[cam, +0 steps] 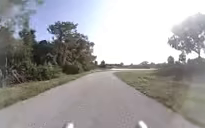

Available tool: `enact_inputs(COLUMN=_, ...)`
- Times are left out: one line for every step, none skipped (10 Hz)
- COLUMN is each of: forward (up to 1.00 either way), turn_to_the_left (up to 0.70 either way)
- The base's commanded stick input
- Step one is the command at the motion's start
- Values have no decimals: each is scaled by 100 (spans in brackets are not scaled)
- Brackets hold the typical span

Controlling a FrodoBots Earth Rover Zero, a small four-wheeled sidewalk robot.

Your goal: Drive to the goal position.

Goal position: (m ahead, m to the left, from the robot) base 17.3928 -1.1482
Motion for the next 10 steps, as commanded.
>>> enact_inputs(forward=100, turn_to_the_left=0)
enact_inputs(forward=100, turn_to_the_left=0)
enact_inputs(forward=100, turn_to_the_left=0)
enact_inputs(forward=100, turn_to_the_left=0)
enact_inputs(forward=100, turn_to_the_left=0)
enact_inputs(forward=100, turn_to_the_left=0)
enact_inputs(forward=100, turn_to_the_left=0)
enact_inputs(forward=100, turn_to_the_left=0)
enact_inputs(forward=100, turn_to_the_left=0)
enact_inputs(forward=100, turn_to_the_left=0)
